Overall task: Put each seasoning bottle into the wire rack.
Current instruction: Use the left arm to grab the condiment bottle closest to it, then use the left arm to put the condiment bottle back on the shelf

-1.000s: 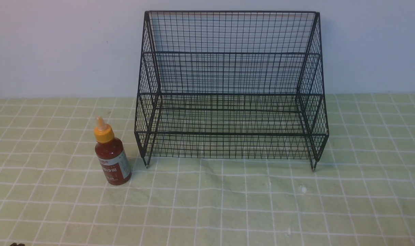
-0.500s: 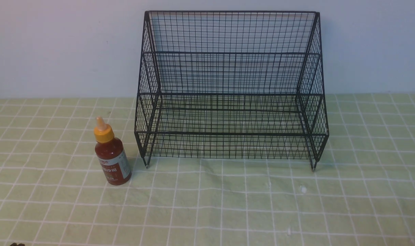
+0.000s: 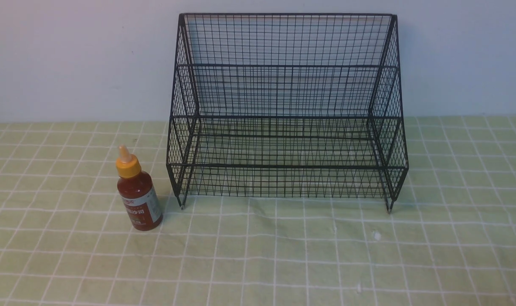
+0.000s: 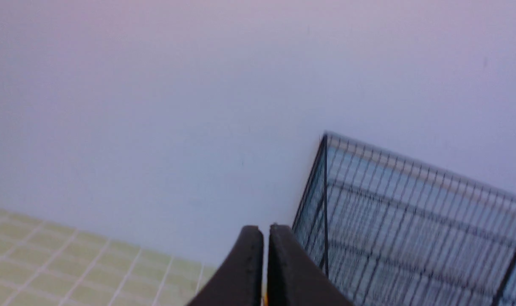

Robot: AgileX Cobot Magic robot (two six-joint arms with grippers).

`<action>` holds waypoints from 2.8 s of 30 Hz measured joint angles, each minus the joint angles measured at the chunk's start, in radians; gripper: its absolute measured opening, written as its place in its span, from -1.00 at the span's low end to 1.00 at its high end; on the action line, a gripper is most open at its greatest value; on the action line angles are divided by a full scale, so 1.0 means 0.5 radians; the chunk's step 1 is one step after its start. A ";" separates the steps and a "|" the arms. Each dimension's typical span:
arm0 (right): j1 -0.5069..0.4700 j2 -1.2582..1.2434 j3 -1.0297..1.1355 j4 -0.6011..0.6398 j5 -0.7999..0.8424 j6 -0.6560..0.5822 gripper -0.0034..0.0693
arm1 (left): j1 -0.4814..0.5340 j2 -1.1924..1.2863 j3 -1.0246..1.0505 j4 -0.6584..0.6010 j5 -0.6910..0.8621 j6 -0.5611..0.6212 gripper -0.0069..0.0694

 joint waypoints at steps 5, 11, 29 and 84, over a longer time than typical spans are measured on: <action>0.000 0.000 0.000 0.000 0.000 0.000 -0.95 | 0.000 0.052 -0.013 0.134 -0.257 -0.029 -0.81; 0.000 0.000 0.000 0.000 0.000 0.000 -0.95 | 0.000 0.552 -0.216 0.629 -0.162 -0.282 -0.65; 0.000 0.000 0.000 0.000 0.000 0.000 -0.95 | 0.000 2.382 -0.898 1.747 -0.609 -0.953 0.63; 0.000 0.000 0.000 0.000 0.000 0.000 -0.95 | -0.445 3.002 -2.054 2.125 -0.299 -1.286 -0.16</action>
